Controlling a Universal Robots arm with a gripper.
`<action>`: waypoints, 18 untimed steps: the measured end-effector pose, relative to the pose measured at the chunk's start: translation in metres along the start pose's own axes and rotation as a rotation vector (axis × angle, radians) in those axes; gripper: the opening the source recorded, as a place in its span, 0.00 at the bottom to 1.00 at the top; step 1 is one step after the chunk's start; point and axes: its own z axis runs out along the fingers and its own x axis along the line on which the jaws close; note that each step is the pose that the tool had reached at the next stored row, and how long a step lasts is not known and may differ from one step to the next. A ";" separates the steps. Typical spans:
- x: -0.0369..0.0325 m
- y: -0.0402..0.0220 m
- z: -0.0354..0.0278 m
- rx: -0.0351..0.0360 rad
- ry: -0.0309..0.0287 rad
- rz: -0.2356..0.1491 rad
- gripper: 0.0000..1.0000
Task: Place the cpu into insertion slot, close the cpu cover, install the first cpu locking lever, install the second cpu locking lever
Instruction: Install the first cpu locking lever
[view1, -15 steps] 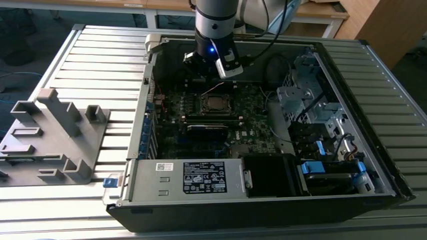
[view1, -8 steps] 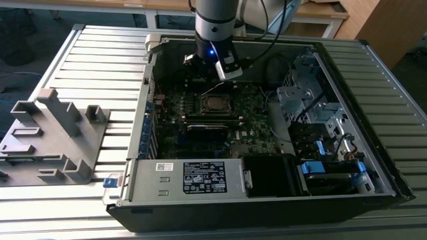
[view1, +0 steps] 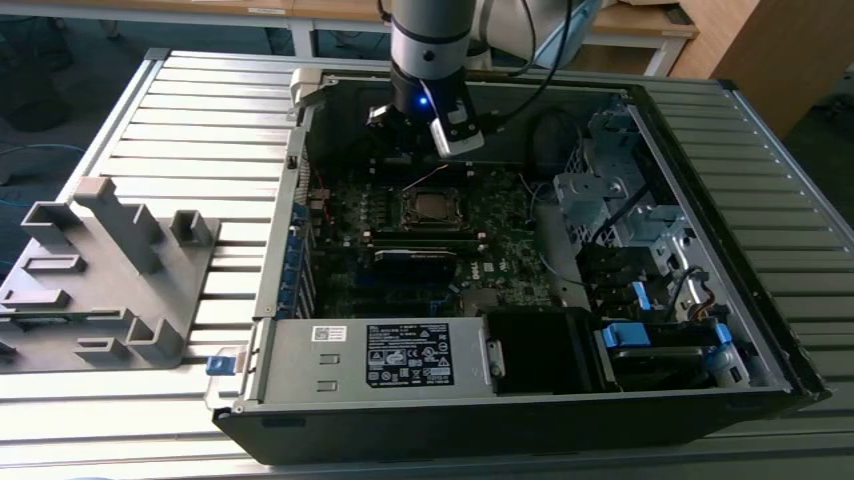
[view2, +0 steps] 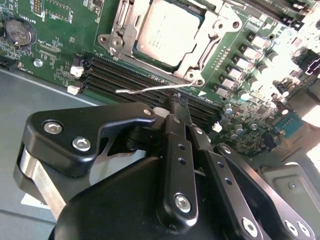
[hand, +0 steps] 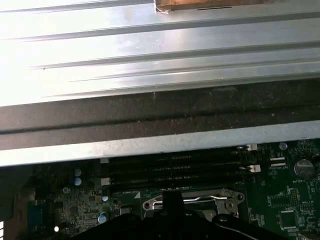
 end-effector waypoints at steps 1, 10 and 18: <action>-0.0003 0.0002 0.0005 0.0001 0.0002 0.000 0.11; -0.0080 0.0032 0.0045 0.0001 0.0001 0.000 0.11; -0.0161 0.0058 0.0059 0.0002 0.0000 0.000 0.11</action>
